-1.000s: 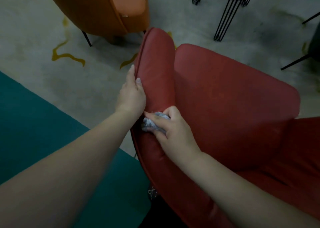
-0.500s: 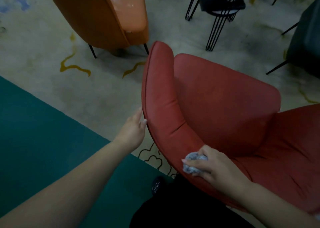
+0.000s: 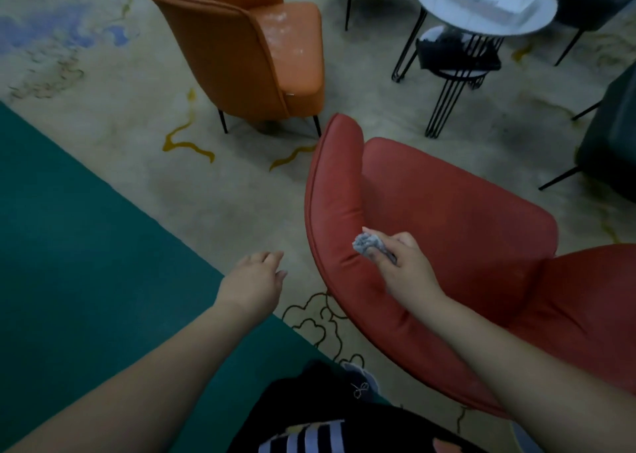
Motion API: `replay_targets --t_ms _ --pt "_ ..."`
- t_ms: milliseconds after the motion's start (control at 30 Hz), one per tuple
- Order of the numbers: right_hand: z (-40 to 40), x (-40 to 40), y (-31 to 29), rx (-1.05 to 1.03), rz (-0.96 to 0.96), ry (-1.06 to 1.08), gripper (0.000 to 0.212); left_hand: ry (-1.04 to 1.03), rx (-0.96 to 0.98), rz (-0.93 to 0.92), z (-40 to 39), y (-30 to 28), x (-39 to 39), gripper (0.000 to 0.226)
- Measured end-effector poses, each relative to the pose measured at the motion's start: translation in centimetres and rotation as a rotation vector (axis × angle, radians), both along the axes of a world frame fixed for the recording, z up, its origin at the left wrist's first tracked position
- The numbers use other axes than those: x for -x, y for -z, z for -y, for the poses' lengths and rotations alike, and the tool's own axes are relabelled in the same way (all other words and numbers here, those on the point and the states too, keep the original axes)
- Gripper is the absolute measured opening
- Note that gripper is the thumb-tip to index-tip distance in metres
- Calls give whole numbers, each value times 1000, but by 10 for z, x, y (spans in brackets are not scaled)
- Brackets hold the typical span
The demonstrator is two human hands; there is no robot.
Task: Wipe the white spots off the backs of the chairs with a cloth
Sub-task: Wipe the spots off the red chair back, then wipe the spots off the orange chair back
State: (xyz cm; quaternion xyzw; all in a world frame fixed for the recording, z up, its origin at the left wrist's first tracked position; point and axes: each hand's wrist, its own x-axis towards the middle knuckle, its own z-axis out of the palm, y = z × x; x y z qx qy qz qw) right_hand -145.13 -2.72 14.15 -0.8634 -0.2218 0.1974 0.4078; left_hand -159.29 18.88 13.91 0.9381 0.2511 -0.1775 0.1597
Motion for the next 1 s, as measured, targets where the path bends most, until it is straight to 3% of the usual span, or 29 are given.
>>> replay_targets --t_ms 267,533,700,1000 --pt "-80 5 -32 -53 16 4 34 38 -106 -40 -43 -11 29 51" --pt "-216 18 -40 -37 79 59 17 173 -208 6 -170 -29 47 52" --pt "-284 23 -35 -32 43 119 21 213 -247 4 -253 -37 52 53" --pt "-336 -15 -36 -64 -13 208 16 119 -183 0 -344 -28 1 52"
